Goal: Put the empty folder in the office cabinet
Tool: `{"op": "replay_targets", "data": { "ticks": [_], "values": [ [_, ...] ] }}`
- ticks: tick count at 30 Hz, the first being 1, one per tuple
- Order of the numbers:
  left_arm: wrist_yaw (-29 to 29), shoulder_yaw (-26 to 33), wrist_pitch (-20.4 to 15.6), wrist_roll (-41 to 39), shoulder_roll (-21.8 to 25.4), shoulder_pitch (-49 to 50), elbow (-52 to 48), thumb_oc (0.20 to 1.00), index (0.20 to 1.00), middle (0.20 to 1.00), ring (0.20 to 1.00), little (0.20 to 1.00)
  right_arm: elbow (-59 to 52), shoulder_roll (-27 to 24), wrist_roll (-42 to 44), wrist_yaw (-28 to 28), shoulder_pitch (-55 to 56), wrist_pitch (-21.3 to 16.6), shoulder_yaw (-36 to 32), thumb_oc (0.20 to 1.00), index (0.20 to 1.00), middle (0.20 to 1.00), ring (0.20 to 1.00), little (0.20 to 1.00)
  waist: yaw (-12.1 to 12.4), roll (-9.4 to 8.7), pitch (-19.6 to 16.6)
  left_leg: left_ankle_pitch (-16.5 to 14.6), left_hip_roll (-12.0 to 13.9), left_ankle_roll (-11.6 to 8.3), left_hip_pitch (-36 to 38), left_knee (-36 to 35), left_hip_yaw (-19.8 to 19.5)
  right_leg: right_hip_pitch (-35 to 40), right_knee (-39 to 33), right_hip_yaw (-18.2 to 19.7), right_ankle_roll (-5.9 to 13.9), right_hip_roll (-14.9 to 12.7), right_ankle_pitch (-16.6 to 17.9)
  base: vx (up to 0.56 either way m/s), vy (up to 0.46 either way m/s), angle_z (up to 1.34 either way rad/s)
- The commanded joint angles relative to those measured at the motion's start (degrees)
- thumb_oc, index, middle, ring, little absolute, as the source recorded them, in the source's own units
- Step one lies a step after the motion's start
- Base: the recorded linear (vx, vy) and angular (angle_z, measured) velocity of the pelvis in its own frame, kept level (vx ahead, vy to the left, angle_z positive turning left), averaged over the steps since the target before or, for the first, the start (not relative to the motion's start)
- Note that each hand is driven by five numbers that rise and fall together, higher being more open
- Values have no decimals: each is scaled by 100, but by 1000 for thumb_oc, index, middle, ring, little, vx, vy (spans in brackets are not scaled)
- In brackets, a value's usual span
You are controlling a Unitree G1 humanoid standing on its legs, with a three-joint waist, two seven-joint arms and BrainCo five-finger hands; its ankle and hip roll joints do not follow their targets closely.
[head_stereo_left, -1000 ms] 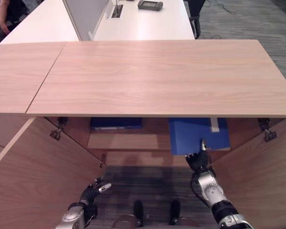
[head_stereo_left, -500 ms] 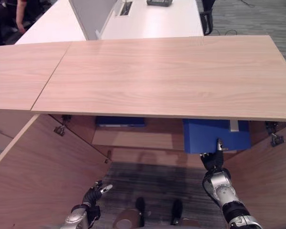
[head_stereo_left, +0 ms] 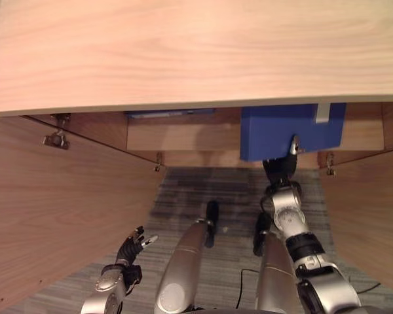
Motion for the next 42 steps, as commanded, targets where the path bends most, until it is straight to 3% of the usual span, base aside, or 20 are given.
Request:
{"op": "replay_targets", "data": {
  "ticks": [1,7,14,22,26,32,34,42],
  "values": [
    [82,-112,-265,-146,306,420,-399,1000,1000,1000,1000,1000,-945,-116,-57,85,115,-642,-57,200,200,200,200,200,83,-135,-578,-679,89,153,-430,642,-248,201,-506,100,-171,84,0,0,0,0],
    [146,-175,-365,-185,506,353,-1126,1000,1000,1000,1000,1000,-1459,-202,-272,-151,-201,-998,-138,200,200,200,200,200,159,-182,-674,-903,13,208,-1369,1397,-305,-859,425,187,-336,58,-319,-8,3,0],
    [196,-174,-440,-305,714,295,-1835,1000,1000,1000,1000,1000,-1785,-478,-655,-407,-476,-1132,-220,200,200,200,200,200,141,-220,-730,-1123,21,232,-2137,2046,-426,-1697,1187,313,-492,-36,-613,-1,-14,7],
    [390,-126,-528,-524,994,157,-2478,1000,1000,1000,1000,1000,-1482,-1131,-984,-820,-1233,-1104,-240,200,200,200,200,200,221,-172,-646,-1505,68,323,-2954,3027,-525,-2651,2189,528,-743,-148,-1017,32,-8,4],
    [627,-135,-670,-788,1189,9,-2914,1000,1000,1000,1000,1000,-294,-1601,-871,-1392,-2052,-1155,-331,200,200,200,200,200,288,-111,-582,-1555,-31,322,-3507,3372,-546,-3215,2656,538,-806,-177,-1093,9,-21,5],
    [931,-252,-714,-1175,1294,-150,-3139,1000,1000,1000,1000,1000,1064,-1979,-1053,-2173,-3038,-812,-259,200,200,200,200,200,304,-59,-523,-1603,-55,336,-3739,3493,-509,-3427,2768,500,-790,-187,-1062,-8,-3,6],
    [974,-269,-729,-1188,1358,-188,-3238,1000,1000,1000,1000,1000,1729,-2084,-782,-2136,-3430,-679,-157,200,200,200,200,200,337,-57,-520,-1621,-69,351,-3800,3538,-490,-3475,2786,480,-777,-181,-1039,0,0,0],
    [972,-378,-683,-1207,1392,-270,-3126,1000,1000,1000,1000,1000,2636,-2000,-134,-1924,-3703,-611,-157,200,200,200,200,200,423,-54,-582,-1658,-78,370,-3723,3514,-426,-3413,2768,454,-771,-176,-1045,-1,-2,0]
  ]
}}
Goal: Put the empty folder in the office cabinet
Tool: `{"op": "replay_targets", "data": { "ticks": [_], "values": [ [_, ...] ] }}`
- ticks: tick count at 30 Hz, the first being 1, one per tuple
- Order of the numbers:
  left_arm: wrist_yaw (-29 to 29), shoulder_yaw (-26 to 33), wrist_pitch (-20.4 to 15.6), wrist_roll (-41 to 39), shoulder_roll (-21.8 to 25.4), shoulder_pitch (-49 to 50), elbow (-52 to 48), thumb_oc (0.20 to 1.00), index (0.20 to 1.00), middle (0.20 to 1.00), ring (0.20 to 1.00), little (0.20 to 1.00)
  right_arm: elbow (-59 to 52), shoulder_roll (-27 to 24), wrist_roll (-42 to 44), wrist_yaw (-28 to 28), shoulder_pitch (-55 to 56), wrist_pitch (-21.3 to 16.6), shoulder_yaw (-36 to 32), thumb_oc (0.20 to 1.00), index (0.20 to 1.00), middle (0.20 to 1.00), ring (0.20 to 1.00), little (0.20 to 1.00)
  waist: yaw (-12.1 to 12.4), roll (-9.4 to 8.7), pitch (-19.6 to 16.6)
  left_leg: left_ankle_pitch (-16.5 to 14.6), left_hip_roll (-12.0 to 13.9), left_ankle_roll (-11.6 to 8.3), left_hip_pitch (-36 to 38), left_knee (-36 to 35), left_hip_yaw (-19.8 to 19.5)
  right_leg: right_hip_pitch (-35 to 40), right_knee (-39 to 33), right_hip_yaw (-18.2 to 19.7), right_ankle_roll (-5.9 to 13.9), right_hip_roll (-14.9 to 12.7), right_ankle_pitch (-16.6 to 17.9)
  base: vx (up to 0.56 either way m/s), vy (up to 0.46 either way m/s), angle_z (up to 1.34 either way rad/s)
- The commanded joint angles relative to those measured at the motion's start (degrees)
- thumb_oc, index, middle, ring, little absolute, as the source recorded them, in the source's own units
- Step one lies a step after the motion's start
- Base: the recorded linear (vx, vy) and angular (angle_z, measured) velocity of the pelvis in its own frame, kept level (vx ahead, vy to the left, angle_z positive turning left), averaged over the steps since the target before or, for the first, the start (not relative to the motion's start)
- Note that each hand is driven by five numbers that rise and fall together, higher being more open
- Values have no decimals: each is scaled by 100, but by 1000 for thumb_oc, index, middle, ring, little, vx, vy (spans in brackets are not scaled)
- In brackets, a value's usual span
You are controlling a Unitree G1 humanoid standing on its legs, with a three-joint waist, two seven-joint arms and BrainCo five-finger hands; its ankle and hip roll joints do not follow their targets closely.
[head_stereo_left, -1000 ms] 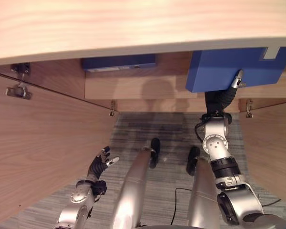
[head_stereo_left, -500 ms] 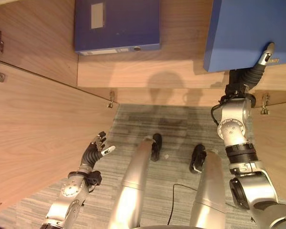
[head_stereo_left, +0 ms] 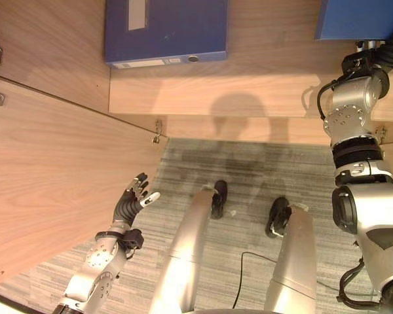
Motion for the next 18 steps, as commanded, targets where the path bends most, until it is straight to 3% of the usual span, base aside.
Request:
{"op": "replay_targets", "data": {
  "ticks": [1,9,18],
  "values": [
    [33,-8,-230,-79,233,-210,-178,1000,1000,1000,1000,1000,312,-60,518,20,253,118,199,200,200,200,200,200,159,4,90,-565,-89,270,-30,58,-379,296,-848,78,-461,34,227,-12,-23,3],
    [157,-151,-170,-22,253,-274,-105,1000,1000,1000,1000,1000,1131,433,818,-162,210,342,88,200,200,200,200,200,199,16,41,-531,-113,278,216,-240,-323,539,-1128,12,-384,-8,305,-12,0,3],
    [167,-136,-169,-15,320,-192,-79,1000,1000,1000,1000,1000,1419,511,740,-164,255,581,168,200,200,200,200,200,236,51,23,-525,-143,294,341,-368,-302,654,-1278,1,-340,-54,346,0,1,0]
  ]
}}
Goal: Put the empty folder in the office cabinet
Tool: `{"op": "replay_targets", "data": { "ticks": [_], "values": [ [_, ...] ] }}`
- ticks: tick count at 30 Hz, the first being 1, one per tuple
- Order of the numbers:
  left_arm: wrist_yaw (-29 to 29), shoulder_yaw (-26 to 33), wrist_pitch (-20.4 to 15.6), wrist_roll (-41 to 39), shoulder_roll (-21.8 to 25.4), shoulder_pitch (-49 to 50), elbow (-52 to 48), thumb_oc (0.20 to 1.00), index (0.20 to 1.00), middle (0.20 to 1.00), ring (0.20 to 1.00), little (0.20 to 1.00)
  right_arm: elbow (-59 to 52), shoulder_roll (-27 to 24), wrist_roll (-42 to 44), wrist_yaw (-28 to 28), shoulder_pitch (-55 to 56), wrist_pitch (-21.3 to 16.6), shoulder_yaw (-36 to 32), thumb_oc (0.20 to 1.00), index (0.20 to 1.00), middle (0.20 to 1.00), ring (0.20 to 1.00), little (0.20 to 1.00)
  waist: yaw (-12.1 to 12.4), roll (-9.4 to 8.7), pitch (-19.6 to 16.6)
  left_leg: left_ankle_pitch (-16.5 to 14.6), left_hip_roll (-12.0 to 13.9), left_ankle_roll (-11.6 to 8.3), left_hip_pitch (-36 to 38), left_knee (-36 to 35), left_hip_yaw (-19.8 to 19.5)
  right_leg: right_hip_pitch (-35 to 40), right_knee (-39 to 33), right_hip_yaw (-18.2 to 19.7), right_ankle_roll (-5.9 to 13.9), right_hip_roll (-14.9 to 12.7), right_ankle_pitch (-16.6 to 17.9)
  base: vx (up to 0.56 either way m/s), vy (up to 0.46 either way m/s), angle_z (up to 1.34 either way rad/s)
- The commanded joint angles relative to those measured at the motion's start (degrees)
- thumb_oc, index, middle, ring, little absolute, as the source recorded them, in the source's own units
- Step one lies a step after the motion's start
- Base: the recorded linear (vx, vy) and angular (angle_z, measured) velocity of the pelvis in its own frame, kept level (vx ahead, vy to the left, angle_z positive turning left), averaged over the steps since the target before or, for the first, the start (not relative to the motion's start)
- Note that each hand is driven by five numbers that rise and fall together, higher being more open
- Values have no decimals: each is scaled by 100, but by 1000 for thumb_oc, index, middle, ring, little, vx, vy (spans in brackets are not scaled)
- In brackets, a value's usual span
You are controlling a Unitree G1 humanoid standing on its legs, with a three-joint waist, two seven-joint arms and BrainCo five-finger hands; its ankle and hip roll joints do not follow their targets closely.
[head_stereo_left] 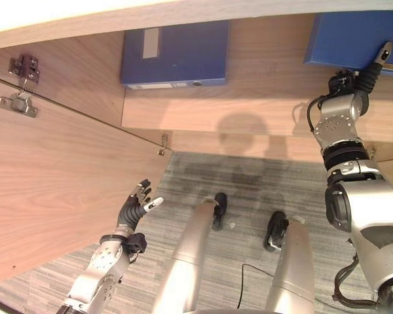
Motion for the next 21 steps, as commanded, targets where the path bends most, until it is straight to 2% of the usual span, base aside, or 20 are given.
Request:
{"op": "replay_targets", "data": {
  "ticks": [1,3,4,5,6,15,21],
  "values": [
    [25,113,-203,-11,319,-189,-253,1000,1000,1000,1000,1000,475,198,360,-146,288,475,177,200,200,200,200,200,127,65,459,-636,-132,464,15,99,-112,296,-933,259,-305,-16,374,0,0,0],
    [20,115,-196,4,336,-176,-275,1000,1000,1000,1000,1000,544,161,320,-146,299,521,197,200,200,200,200,200,129,68,454,-640,-136,471,13,98,-105,285,-943,265,-300,-18,386,0,0,0],
    [21,115,-193,5,336,-174,-280,1000,1000,1000,1000,1000,548,158,320,-144,297,524,197,282,282,282,282,282,132,69,452,-641,-136,471,12,99,-105,284,-943,266,-300,-17,386,0,0,0],
    [13,109,-185,5,338,-172,-284,1000,1000,1000,1000,1000,579,151,302,-141,312,554,212,282,282,282,282,282,123,67,452,-648,-136,472,14,106,-99,284,-943,266,-301,-18,393,0,0,0],
    [-8,106,-170,-4,339,-159,-306,1000,1000,1000,1000,1000,620,136,302,-106,331,612,233,1000,1000,1000,1000,1000,121,70,451,-651,-128,477,11,114,-88,277,-941,265,-301,-26,395,0,0,0],
    [64,104,-121,-15,343,-241,-300,1000,1000,1000,1000,1000,742,179,444,-101,395,695,265,1000,1000,1000,1000,1000,43,67,495,-723,-90,487,-34,211,-63,243,-927,275,-307,-4,401,0,0,0],
    [157,151,-60,-22,272,-185,-291,1000,1000,1000,1000,1000,219,531,531,-236,736,476,205,1000,1000,1000,1000,1000,-51,52,539,-746,-43,491,-39,224,-33,208,-942,283,-312,20,442,0,0,-1]
  ]
}}
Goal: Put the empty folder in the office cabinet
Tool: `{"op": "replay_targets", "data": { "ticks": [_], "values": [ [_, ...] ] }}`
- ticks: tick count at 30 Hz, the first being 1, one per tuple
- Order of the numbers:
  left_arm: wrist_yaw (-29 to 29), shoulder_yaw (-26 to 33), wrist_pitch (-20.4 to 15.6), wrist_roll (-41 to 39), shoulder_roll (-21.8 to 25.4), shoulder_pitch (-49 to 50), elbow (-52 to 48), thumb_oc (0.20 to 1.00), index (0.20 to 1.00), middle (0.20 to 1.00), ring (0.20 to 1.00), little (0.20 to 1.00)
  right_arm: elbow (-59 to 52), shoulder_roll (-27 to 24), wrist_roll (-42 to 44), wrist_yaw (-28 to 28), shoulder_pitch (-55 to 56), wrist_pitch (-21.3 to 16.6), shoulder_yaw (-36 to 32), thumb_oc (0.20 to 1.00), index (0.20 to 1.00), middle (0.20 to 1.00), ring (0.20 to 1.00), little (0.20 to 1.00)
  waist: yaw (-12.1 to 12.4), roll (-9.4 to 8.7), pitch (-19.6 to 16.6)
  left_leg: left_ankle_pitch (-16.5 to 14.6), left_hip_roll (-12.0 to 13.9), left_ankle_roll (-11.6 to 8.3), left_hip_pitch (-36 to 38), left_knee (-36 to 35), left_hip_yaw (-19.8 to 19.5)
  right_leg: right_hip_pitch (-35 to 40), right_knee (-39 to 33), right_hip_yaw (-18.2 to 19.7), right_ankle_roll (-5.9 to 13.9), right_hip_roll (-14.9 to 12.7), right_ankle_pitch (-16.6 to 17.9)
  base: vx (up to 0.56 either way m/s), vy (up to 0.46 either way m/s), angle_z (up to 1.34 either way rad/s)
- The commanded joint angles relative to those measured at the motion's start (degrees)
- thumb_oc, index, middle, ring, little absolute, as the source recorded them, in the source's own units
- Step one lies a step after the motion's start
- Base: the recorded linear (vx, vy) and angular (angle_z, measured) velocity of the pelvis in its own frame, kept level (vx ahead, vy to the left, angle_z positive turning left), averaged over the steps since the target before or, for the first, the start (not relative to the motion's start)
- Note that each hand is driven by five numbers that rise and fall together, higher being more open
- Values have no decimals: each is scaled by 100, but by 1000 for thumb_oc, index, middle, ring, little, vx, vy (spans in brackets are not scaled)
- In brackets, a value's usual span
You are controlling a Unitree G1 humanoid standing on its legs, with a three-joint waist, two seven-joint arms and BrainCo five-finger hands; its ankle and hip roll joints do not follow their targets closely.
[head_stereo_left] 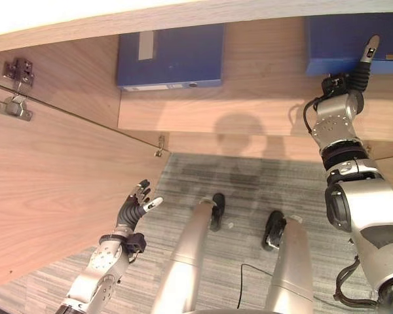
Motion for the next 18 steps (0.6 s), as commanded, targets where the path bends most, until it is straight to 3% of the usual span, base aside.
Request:
{"op": "replay_targets", "data": {
  "ticks": [1,8,12,15,17,18],
  "values": [
    [120,144,-81,-28,246,-175,-305,1000,1000,1000,1000,1000,271,484,534,-397,726,258,-21,1000,1000,1000,1000,1000,135,53,548,-732,-62,480,1,212,-20,235,-896,280,-311,-12,443,-7,-4,-4],
    [247,168,-59,-97,188,-130,-298,1000,1000,1000,1000,1000,-949,1031,328,-619,1336,-18,30,1000,1000,1000,1000,1000,18,57,622,-731,-45,505,-5,223,-4,204,-892,293,-300,24,492,-3,4,-4],
    [240,234,-56,-137,142,-100,-287,1000,1000,1000,1000,1000,-1936,1164,114,-469,1852,-78,300,1000,1000,1000,1000,1000,-45,52,673,-714,-23,505,-16,227,14,193,-893,290,-300,30,521,-8,-3,-4],
    [27,330,-53,-138,154,-2,-321,1000,1000,1000,1000,1000,-2418,905,-241,19,2349,205,719,1000,1000,1000,1000,1000,-93,27,714,-675,-10,507,-23,225,23,178,-894,283,-296,34,552,-11,-13,-6],
    [-196,473,-68,-37,227,12,-300,1000,1000,1000,1000,1000,-2729,297,-959,550,2700,740,1250,1000,1000,1000,1000,1000,-143,-28,736,-634,-5,499,-27,194,7,159,-907,257,-296,33,579,-14,-35,-2],
    [-200,472,-69,-35,216,11,-298,1000,1000,1000,1000,1000,-2722,287,-959,562,2696,744,1253,1000,1000,1000,1000,1000,-146,-18,736,-632,-6,499,-28,192,7,159,-908,257,-296,32,580,-10,-41,0]
  ]
}}
